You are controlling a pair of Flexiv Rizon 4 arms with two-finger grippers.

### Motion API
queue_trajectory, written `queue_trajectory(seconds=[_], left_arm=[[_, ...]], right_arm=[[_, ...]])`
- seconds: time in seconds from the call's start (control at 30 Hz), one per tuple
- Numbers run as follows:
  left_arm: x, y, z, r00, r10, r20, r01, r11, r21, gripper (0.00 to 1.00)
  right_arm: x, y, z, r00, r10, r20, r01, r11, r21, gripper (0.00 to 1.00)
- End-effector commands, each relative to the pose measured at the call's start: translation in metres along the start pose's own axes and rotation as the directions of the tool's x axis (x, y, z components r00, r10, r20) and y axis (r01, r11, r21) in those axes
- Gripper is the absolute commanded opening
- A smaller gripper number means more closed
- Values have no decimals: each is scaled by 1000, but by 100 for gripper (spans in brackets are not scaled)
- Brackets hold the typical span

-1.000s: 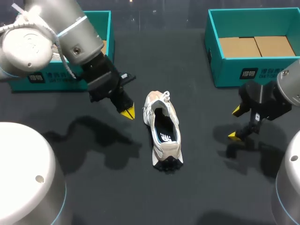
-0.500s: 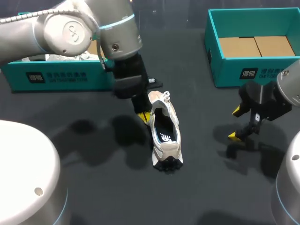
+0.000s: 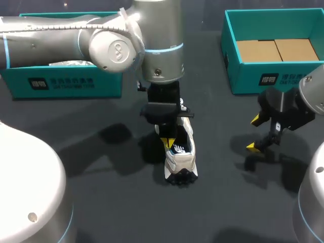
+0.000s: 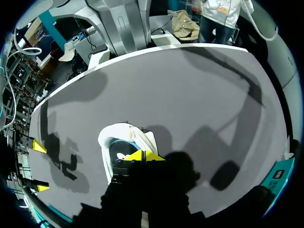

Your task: Take the shoe out of the shoebox, open the shoe tongue, remove and reinsert the insole, then place the shoe into the shoebox

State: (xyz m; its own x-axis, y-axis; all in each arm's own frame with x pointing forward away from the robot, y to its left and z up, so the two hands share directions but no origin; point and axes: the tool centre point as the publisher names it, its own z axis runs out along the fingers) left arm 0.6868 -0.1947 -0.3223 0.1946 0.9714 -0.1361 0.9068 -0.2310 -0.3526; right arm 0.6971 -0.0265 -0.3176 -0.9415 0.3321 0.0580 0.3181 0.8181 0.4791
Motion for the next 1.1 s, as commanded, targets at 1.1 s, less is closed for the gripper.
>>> queue_trajectory(seconds=[1.1], left_arm=[[-20,18,69,999,-45,-23,45,999,5,0]], right_arm=[[2,0,0,1000,0,3,0,1000,1,100]])
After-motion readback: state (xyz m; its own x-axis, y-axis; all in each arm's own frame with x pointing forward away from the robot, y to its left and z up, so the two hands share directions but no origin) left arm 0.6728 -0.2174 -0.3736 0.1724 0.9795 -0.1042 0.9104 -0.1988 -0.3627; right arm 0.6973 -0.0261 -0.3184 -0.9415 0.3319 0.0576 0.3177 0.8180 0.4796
